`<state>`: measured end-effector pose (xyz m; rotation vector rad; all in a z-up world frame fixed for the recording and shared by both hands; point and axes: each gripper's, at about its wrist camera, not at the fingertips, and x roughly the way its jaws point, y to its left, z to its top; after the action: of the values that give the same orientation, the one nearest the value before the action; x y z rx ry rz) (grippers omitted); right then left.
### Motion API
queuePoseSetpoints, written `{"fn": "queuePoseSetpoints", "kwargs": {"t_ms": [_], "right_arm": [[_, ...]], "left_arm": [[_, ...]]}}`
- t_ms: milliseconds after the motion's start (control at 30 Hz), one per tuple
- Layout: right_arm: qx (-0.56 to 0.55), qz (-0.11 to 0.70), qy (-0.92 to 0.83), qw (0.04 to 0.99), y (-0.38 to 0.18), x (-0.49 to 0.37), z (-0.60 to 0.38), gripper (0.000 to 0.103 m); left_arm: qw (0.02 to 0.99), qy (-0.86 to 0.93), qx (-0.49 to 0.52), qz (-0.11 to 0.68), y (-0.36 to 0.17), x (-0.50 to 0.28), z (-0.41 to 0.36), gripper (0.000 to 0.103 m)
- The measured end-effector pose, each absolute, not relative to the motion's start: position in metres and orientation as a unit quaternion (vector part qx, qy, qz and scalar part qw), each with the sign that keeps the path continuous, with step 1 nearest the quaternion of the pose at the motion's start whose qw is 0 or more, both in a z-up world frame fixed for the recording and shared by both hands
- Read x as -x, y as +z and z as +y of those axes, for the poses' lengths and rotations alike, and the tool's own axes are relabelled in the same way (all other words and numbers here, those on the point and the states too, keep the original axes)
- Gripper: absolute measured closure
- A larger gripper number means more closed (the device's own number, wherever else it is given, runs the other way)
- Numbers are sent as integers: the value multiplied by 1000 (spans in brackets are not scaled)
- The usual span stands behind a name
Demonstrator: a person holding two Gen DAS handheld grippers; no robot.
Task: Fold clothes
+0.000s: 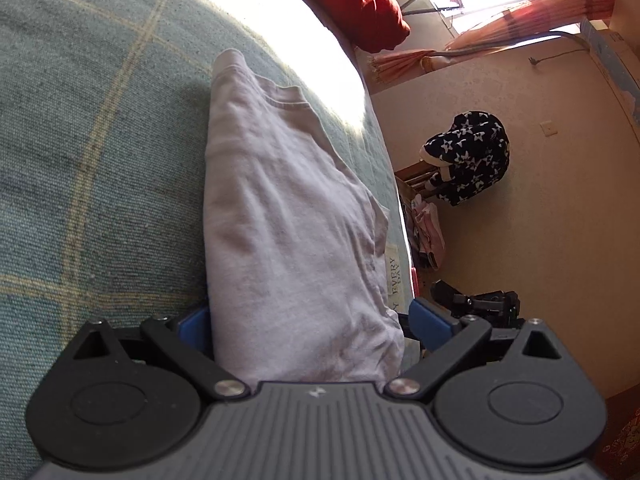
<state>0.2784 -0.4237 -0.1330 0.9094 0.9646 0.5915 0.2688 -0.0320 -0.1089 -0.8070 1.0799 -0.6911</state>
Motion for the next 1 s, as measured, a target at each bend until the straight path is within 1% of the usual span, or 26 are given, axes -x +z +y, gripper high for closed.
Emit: {"fn": "queuePoseSetpoints", "kwargs": {"t_ms": [167,333,433,500,700,833,1000], "right_arm": [[-398,458,291,739,-132,-265,-418,0],[-417,466,306,718,-137,-297,-414,0],[-426,464,313,711,-139,-306,-414,0],[-417,460,320,716,-138,-298,-414,0],[-354,469,331,739,-130,-274,-401,0],[-359,474,323,736,-132,-279,-401,0],[-365,459,338,737,-135,-274,-406,0]], "left_arm": [[716,-317,387,487,-117,-287,-34,5],[710,-325,381,495,-119,-318,-54,2],[710,-332,370,499,-117,-312,-55,2],[706,-340,371,498,-118,-305,-50,2],[698,-345,375,503,-122,-303,-46,3],[703,-347,357,508,-120,-308,-53,3],[701,-359,366,496,-122,-304,-45,3]]}}
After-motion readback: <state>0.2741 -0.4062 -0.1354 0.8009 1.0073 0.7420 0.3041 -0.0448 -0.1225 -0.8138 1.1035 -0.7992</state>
